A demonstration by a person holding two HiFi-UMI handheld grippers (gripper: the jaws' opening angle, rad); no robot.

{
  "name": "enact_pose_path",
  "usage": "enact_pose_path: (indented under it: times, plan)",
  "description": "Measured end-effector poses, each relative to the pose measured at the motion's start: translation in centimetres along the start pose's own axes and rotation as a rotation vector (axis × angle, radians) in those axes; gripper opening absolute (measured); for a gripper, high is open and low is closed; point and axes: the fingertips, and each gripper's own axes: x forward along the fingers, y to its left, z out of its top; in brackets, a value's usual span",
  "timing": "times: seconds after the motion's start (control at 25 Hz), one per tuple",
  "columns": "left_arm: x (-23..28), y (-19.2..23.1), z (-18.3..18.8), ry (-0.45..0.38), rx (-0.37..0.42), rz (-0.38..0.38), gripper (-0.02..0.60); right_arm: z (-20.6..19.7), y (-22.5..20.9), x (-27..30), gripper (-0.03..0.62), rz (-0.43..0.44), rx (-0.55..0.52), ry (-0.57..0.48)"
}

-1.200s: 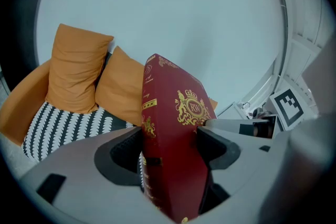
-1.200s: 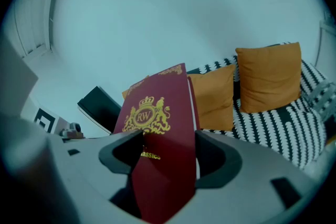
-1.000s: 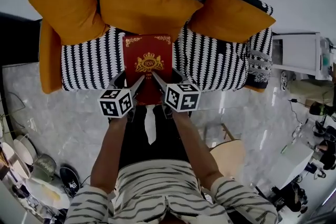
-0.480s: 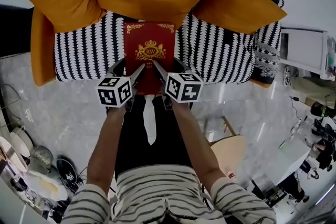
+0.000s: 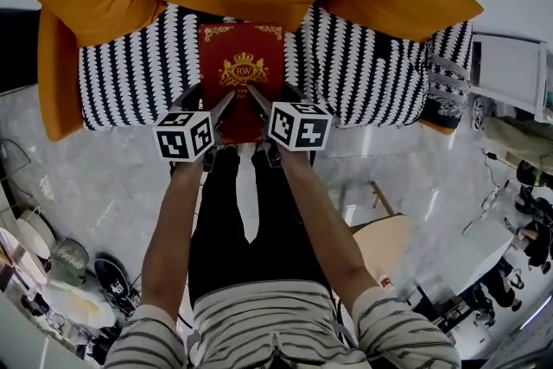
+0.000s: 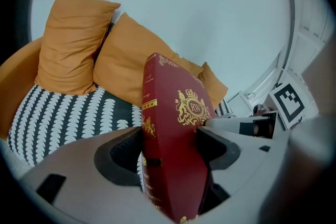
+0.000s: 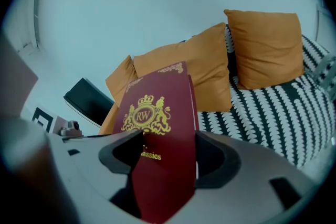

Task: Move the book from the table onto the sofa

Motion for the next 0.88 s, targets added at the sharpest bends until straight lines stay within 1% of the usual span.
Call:
enact_pose_path:
  times: [0.2,0.36,0.68,0.88]
  plan:
    - [1.4,0.9,-0.9,0.001,-0.027,0.001,0.333,-0.5,-0.9,1.4,0.313,-0.006,-0.016,0.006]
    - [2.5,2.2,-1.8,0.023,-0.04,0.009,0.331,-1.5,-1.5,2.9,0.311,-0.011,-0.004,0.005]
    - [5.1,3.9,-3.0,0.055,-0.054,0.028,0.331,-2.4,-3.3,5.7,0.31,-0.022,-0.001,0.038]
    - [6.4,5.1,-3.4,0.07,-0.055,0.041,0.331,-2.8,-4.0,7.5,0.308,-0.001,0.006,0.049]
